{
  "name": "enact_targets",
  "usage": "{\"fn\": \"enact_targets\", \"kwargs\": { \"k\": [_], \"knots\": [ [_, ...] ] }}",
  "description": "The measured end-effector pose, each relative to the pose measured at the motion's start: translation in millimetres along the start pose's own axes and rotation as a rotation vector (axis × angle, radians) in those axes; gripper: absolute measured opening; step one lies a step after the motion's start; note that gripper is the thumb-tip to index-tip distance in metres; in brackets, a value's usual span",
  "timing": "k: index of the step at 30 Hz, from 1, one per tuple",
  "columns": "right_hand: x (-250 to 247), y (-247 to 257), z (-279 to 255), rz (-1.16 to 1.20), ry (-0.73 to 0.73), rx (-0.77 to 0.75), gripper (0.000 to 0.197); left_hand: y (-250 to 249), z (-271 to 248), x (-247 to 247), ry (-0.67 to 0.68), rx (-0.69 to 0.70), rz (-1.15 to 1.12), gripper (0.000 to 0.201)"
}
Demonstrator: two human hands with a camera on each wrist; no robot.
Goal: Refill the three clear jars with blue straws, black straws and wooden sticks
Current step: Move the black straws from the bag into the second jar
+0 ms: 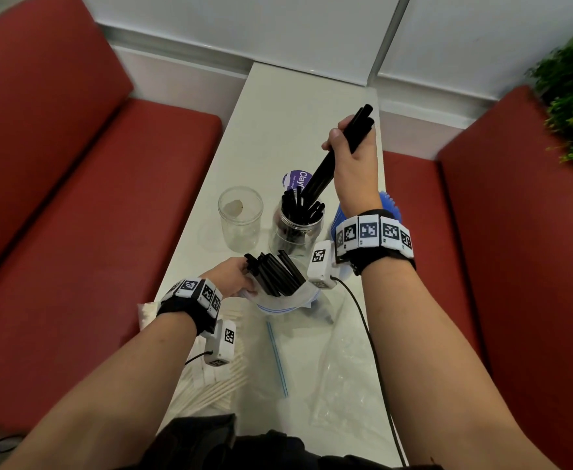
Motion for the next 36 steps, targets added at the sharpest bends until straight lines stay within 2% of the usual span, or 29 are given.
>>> {"fn": "enact_targets", "kwargs": {
  "k": [7, 11, 15, 17, 20, 23, 25, 29, 31, 33, 36],
  "knots": [
    [5, -36, 0, -0.043, 0.007, 0.069, 0.012, 0, 6, -5, -0.027, -0.012, 0.024, 0.032],
    [9, -67, -12, -0.119, 0.068, 0.155, 0.013, -1, 7, -5, -0.029, -0.015, 0.041, 0.03],
    [13, -78, -27, -0.148, 0.125, 0.207, 0.024, -1, 8, -9, -0.045, -0.011, 0.089, 0.027],
    [13, -62, -24, -0.143, 0.103, 0.116, 0.032, -2, 8, -9, -0.037, -0.001, 0.114, 0.02],
    [16, -29, -14, -0.164, 0.059, -0.121, 0.03, -6, 10, -8, -0.034, 0.036, 0.14, 0.029],
    [28, -22, -16, -0.28, 0.101, -0.294, 0.028, -3, 10, -8, -0.031, 0.021, 0.14, 0.029],
    [41, -46, -26, -0.426, 0.208, -0.295, 0.033, -1, 10, -8, -0.026, 0.0, 0.123, 0.031],
    [56, -121, -59, -0.969, 0.528, -0.228, 0.054, 0, 11, -8, -0.019, -0.017, 0.092, 0.032],
    [55, -132, -66, -1.027, 0.574, -0.239, 0.056, 2, 12, -9, -0.03, -0.024, 0.082, 0.029],
    [55, -120, -61, -0.908, 0.53, -0.217, 0.057, 3, 12, -8, -0.025, -0.026, 0.071, 0.025],
    [50, -79, -45, -0.725, 0.318, -0.297, 0.057, 1, 10, -7, -0.014, -0.021, 0.073, 0.025]
  ]
}}
Point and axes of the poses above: each hand's wrist, its own z-axis towards the middle knuckle, its own x-axis out of the palm, y = z × x, the point moved 10 cm from there along z, towards the middle knuckle, and after that the axes turned 15 degrees about -y, right-handed, at the moved point
